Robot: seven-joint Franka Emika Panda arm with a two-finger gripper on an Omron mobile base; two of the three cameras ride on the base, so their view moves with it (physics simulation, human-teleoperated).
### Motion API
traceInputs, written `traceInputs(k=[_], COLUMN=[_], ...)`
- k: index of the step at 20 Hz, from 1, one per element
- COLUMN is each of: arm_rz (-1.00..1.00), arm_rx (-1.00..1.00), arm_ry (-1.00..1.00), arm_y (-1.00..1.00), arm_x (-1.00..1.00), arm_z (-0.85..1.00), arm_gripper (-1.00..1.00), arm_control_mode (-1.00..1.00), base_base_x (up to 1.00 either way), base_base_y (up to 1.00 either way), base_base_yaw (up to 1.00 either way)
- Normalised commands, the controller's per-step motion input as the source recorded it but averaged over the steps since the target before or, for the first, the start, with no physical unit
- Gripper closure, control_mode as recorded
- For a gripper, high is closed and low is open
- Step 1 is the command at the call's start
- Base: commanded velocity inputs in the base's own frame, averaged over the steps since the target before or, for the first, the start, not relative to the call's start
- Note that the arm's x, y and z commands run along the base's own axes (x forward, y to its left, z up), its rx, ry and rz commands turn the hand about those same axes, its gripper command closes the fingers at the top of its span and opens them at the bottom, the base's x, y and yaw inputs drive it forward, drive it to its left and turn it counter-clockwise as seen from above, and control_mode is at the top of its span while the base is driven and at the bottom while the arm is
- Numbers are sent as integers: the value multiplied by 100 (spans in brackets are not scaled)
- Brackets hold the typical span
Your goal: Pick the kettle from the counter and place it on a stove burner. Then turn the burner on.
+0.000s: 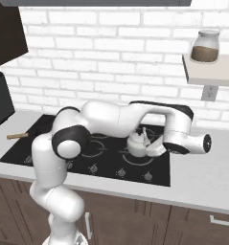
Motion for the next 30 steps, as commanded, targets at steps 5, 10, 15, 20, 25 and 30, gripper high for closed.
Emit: traceInputs(k=[5, 10, 15, 20, 25, 30], arm_rz=[-13, -22, -23, -26, -27, -24], arm_rx=[-2, -4, -6, -6, -3, -1], arm_ry=[44, 29, 33, 42, 41, 27], arm_y=[1, 17, 37, 39, 14, 1], arm_x=[-34, -40, -32, -18, -4, 0], arm_z=[14, -20, -26, -4, 0, 0], arm_gripper=[-100, -100, -100, -100, -100, -100], arm_control_mode=[-100, -100, -100, -100, -100, -100], base_base_x=[0, 0, 0, 0, 0, 0], base_base_y=[0, 0, 0, 0, 0, 0], base_base_yaw=[0, 0, 0, 0, 0, 0])
